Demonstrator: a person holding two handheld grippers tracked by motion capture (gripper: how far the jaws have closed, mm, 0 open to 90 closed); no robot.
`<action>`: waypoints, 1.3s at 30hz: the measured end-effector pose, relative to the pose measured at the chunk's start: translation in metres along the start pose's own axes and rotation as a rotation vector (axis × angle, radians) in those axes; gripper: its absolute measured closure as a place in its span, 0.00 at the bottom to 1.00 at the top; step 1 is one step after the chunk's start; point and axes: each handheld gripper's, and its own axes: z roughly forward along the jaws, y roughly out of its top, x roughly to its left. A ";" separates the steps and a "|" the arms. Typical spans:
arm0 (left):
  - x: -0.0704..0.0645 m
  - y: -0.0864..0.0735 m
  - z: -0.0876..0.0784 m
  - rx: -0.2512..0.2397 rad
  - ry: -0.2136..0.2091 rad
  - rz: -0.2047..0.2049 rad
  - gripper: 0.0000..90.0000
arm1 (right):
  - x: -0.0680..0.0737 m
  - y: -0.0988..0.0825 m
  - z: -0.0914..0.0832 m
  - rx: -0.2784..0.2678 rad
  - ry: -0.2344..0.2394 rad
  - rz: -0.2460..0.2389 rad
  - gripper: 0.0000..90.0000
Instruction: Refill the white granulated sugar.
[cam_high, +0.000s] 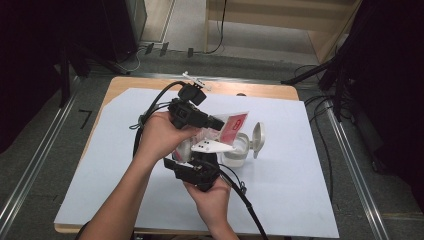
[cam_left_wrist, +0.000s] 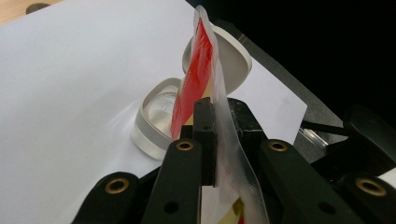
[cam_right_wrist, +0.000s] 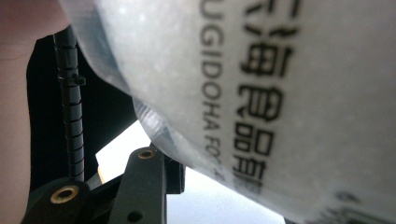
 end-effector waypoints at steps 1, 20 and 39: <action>0.000 0.000 0.000 0.000 -0.001 -0.001 0.93 | 0.000 0.000 0.000 0.003 0.000 0.000 0.70; 0.001 0.001 0.001 -0.006 -0.003 -0.002 0.93 | 0.000 0.001 0.000 -0.001 -0.011 -0.006 0.70; 0.004 0.007 0.001 -0.003 0.002 -0.025 0.93 | -0.002 0.005 0.001 -0.012 -0.011 -0.012 0.70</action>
